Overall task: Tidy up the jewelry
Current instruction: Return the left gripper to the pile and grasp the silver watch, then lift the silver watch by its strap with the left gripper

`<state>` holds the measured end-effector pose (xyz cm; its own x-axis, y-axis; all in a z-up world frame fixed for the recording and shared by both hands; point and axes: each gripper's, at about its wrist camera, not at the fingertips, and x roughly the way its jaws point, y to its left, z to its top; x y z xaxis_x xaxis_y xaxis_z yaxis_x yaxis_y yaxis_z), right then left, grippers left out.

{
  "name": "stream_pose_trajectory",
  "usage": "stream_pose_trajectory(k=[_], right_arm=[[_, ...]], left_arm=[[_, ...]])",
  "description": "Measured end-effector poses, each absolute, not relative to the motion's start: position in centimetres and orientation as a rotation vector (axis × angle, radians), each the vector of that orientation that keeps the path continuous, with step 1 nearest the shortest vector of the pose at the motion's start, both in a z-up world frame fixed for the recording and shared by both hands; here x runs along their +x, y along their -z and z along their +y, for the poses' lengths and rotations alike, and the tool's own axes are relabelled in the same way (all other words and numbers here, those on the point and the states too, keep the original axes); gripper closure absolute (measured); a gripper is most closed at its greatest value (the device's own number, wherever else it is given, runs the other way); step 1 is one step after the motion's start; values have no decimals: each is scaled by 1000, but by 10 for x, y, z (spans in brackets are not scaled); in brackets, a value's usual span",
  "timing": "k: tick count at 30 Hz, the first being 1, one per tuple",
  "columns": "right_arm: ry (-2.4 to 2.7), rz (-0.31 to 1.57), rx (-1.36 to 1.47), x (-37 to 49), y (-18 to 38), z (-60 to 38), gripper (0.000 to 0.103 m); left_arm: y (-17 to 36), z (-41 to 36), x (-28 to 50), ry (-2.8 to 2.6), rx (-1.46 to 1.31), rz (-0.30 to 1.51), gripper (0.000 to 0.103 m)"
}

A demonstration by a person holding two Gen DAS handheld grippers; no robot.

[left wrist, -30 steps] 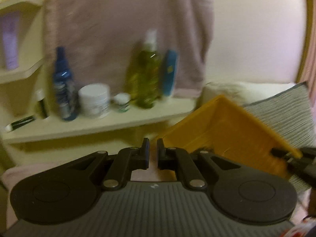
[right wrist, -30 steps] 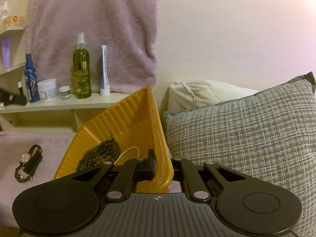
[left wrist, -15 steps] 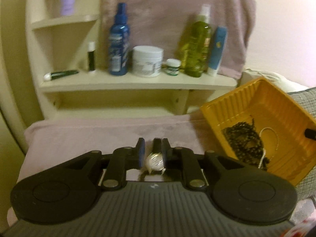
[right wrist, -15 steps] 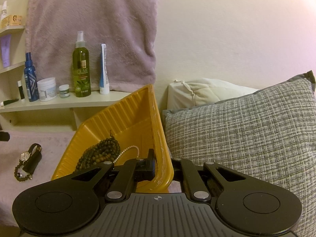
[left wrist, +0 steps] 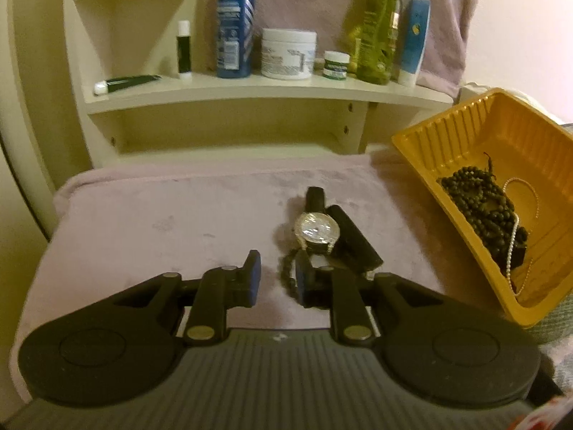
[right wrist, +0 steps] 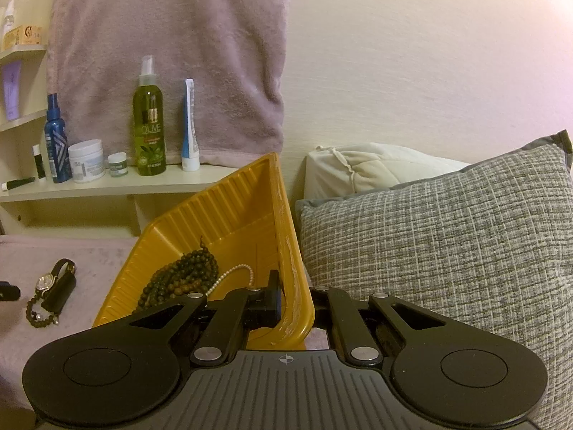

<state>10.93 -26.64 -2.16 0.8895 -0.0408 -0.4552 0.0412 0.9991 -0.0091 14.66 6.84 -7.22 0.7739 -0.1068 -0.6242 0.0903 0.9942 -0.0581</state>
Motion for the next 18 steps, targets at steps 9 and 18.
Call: stream_pose_trajectory(k=[9,18], right_arm=[[43,476,-1,111,22,-268,97],[47,481,0,113,23,-269,97]], left_arm=[[78,47,164,132,41,648,61],[85,35,184,142,110,655,56]])
